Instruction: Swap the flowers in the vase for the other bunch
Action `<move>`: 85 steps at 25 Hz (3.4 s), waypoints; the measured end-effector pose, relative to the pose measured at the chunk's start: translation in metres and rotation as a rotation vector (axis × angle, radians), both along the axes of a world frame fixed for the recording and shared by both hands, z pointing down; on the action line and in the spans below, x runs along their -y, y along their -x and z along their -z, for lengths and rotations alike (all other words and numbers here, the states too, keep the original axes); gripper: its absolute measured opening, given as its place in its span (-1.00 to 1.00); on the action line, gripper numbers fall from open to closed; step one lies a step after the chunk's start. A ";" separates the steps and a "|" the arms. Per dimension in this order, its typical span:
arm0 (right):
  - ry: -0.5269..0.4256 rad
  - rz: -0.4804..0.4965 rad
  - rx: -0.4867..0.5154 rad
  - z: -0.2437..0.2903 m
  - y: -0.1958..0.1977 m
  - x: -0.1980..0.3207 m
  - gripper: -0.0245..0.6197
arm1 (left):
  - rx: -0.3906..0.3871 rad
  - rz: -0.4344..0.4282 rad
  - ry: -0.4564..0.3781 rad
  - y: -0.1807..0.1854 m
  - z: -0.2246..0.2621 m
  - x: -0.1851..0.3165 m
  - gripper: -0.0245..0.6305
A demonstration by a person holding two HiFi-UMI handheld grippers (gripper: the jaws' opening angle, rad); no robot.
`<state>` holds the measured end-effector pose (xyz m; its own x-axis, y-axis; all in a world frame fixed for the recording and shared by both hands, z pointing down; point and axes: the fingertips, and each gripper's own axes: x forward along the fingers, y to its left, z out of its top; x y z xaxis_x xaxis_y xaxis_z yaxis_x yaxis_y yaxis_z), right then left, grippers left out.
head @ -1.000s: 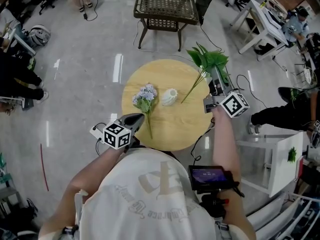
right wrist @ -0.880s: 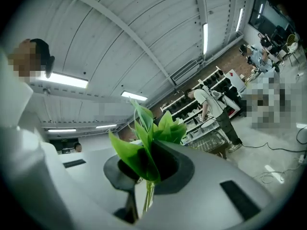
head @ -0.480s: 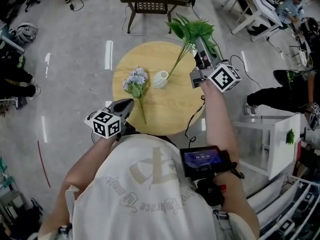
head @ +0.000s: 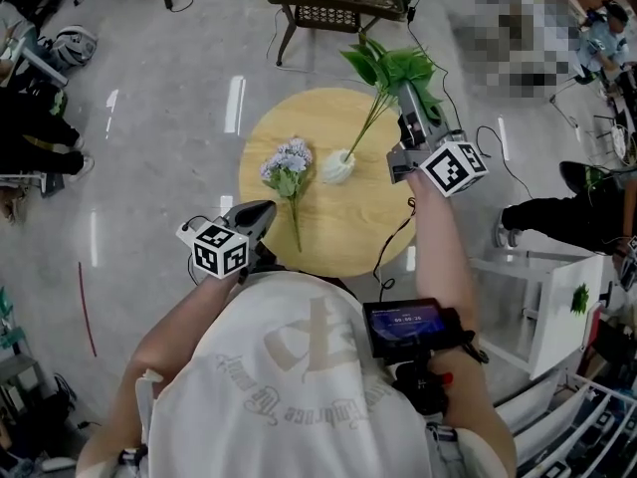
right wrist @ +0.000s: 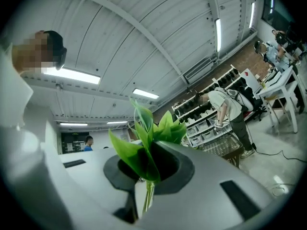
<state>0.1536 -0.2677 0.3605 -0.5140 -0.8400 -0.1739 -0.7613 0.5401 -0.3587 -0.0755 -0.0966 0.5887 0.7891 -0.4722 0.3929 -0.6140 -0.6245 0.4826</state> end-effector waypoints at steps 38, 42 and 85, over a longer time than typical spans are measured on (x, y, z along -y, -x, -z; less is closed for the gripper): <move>0.062 0.149 -0.284 -0.127 0.072 -0.052 -0.86 | 0.051 0.022 0.023 0.017 -0.012 0.001 -0.89; 0.083 0.157 -0.305 -0.139 0.072 -0.064 -0.86 | 0.054 0.019 0.024 0.014 -0.010 0.000 -0.89; 0.075 0.162 -0.566 -0.151 0.084 -0.104 -0.32 | 0.050 -0.033 -0.002 0.005 -0.005 -0.019 -0.89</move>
<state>0.0697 -0.1634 0.5120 -0.6324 -0.7423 0.2217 -0.7552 0.6545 0.0371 -0.0806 -0.0776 0.5940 0.7835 -0.4476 0.4310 -0.6167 -0.6456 0.4505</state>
